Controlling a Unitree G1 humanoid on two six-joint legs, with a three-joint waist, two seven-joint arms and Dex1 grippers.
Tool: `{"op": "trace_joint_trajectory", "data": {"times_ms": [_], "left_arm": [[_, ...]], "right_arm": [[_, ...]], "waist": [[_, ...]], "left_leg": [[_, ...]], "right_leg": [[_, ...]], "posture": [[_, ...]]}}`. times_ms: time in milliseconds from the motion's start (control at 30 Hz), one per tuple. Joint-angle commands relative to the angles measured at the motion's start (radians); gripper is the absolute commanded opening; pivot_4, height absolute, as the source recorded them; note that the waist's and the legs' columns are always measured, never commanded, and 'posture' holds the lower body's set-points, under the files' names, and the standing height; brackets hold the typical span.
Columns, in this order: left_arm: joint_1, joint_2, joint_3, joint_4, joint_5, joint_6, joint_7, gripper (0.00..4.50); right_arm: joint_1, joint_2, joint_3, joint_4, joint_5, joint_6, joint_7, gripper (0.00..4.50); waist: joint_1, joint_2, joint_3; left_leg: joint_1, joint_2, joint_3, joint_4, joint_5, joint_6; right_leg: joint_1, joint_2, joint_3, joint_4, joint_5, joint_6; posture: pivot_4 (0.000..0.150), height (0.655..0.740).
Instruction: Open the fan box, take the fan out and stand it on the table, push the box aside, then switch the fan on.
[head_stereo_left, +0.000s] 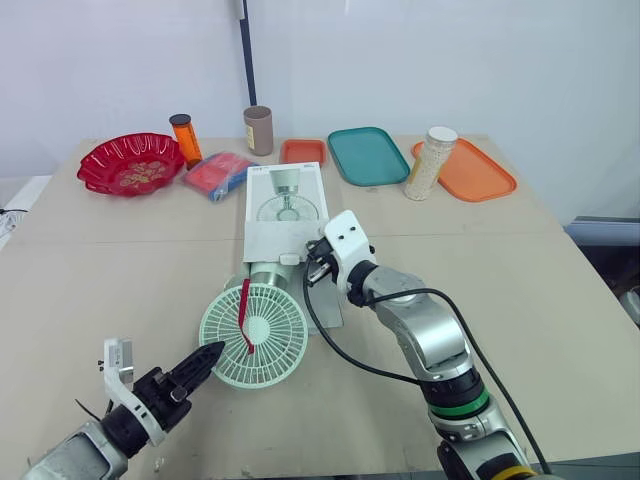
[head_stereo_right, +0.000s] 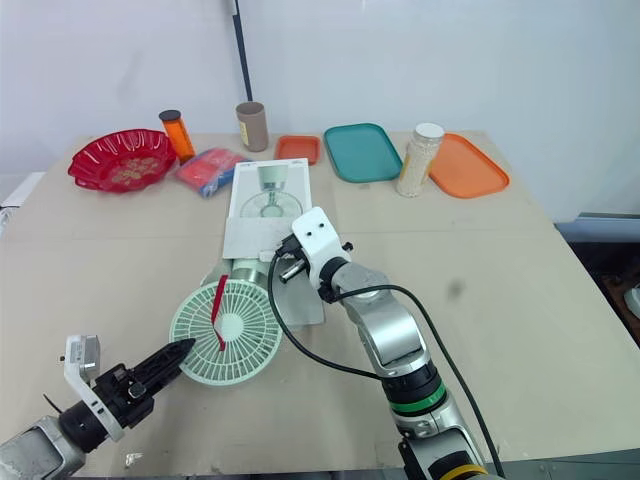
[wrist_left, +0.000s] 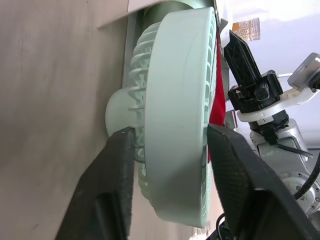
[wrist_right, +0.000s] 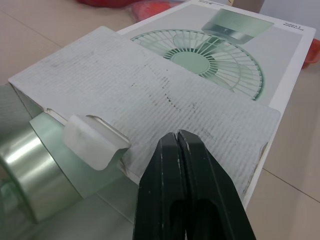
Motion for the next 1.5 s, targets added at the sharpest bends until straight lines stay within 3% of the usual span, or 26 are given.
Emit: {"op": "trace_joint_trajectory", "data": {"times_ms": [33, 133, 400, 633, 733, 1100, 1200, 1233, 1300, 1367, 1400, 1500], "left_arm": [[0.002, 0.010, 0.004, 0.038, 0.054, -0.014, 0.057, 3.45], [0.005, 0.009, 0.008, 0.032, 0.051, -0.014, 0.057, 4.40], [0.042, 0.046, 0.085, 0.002, -0.037, 0.002, 0.019, 4.40], [0.095, 0.147, 0.251, 0.017, -0.100, 0.090, -0.118, 4.40], [0.116, 0.247, 0.315, 0.048, -0.100, 0.175, -0.180, 4.40], [-0.039, 0.399, 0.308, 0.232, 0.169, 0.256, -0.386, 4.40], [-0.081, 0.416, 0.287, 0.264, 0.256, 0.264, -0.462, 4.50], [-0.087, 0.420, 0.281, 0.270, 0.291, 0.268, -0.493, 4.50], [-0.088, 0.422, 0.274, 0.291, 0.353, 0.265, -0.551, 4.50], [-0.078, 0.429, 0.262, 0.298, 0.431, 0.245, -0.615, 4.50], [-0.071, 0.437, 0.253, 0.304, 0.482, 0.227, -0.656, 4.50], [-0.071, 0.460, 0.214, 0.326, 0.645, 0.136, -0.761, 4.50]], "right_arm": [[0.000, 0.003, 0.005, -0.012, 0.000, -0.001, 0.000, 0.00], [-0.002, 0.004, 0.006, -0.010, 0.000, -0.004, 0.002, 0.00], [-0.008, 0.006, 0.010, -0.009, 0.003, -0.006, 0.007, 0.00], [-0.008, 0.000, 0.004, -0.007, 0.002, -0.008, 0.010, 0.00], [-0.013, 0.003, 0.006, -0.024, 0.009, 0.000, 0.016, 0.00], [-0.135, -0.025, -0.091, -0.192, 0.095, 0.127, 0.066, 0.00], [-0.169, -0.063, -0.159, -0.280, 0.187, 0.219, 0.130, 0.65], [-0.178, -0.074, -0.180, -0.308, 0.220, 0.247, 0.151, 1.19], [-0.191, -0.105, -0.219, -0.356, 0.285, 0.287, 0.199, 1.66], [-0.192, -0.138, -0.256, -0.393, 0.347, 0.311, 0.248, 2.42], [-0.191, -0.150, -0.298, -0.405, 0.399, 0.350, 0.275, 2.42], [-0.158, -0.238, -0.408, -0.419, 0.539, 0.419, 0.396, 3.71]], "waist": [[0.000, 0.001, 0.001], [0.001, 0.002, 0.001], [0.001, 0.002, 0.001], [0.000, 0.003, 0.003], [-0.001, 0.002, 0.004], [-0.002, 0.003, 0.010], [-0.001, 0.002, 0.010], [-0.001, 0.002, 0.010], [-0.002, 0.002, 0.011], [-0.002, 0.002, 0.011], [-0.002, 0.001, 0.011], [-0.002, 0.002, 0.011]], "left_leg": [[0.000, 0.000, 0.000, 0.000, 0.000, 0.000], [-0.001, 0.000, 0.000, 0.000, 0.000, 0.000], [-0.002, -0.001, -0.001, 0.000, 0.000, 0.000], [-0.002, 0.000, -0.001, 0.000, 0.000, 0.000], [-0.003, 0.000, 0.000, 0.000, 0.000, 0.000], [-0.004, 0.000, 0.000, -0.001, 0.000, -0.001], [-0.006, 0.000, 0.000, -0.003, 0.000, -0.001], [-0.006, 0.000, 0.000, -0.003, 0.000, -0.001], [-0.006, 0.000, 0.000, -0.003, 0.000, -0.001], [-0.007, 0.000, 0.001, -0.003, 0.001, -0.001], [-0.007, 0.000, 0.001, -0.003, 0.001, -0.001], [-0.007, 0.001, 0.002, -0.003, 0.001, -0.001]], "right_leg": [[0.000, 0.000, 0.000, 0.000, 0.000, 0.000], [0.000, 0.000, 0.000, 0.000, 0.000, 0.000], [-0.001, -0.001, 0.000, 0.000, 0.000, 0.001], [-0.002, 0.000, 0.000, 0.000, 0.000, 0.000], [-0.002, 0.000, 0.000, 0.000, -0.001, 0.000], [-0.004, 0.000, -0.001, 0.000, 0.000, -0.001], [-0.006, 0.000, -0.001, 0.000, 0.005, -0.001], [-0.007, 0.000, -0.001, 0.000, 0.005, -0.001], [-0.007, 0.000, -0.001, 0.000, 0.005, -0.001], [-0.008, 0.000, -0.001, 0.000, 0.006, -0.001], [-0.008, 0.000, -0.001, 0.000, 0.006, -0.001], [-0.010, 0.000, -0.001, 0.000, 0.005, 0.000]], "posture": [[0.150, 0.7400], [0.150, 0.7400], [0.150, 0.7400], [0.150, 0.7400], [0.150, 0.7400], [0.150, 0.7400], [0.150, 0.7400], [0.150, 0.7400], [0.150, 0.7400], [0.150, 0.7400], [0.150, 0.7400], [0.150, 0.7400]]}}
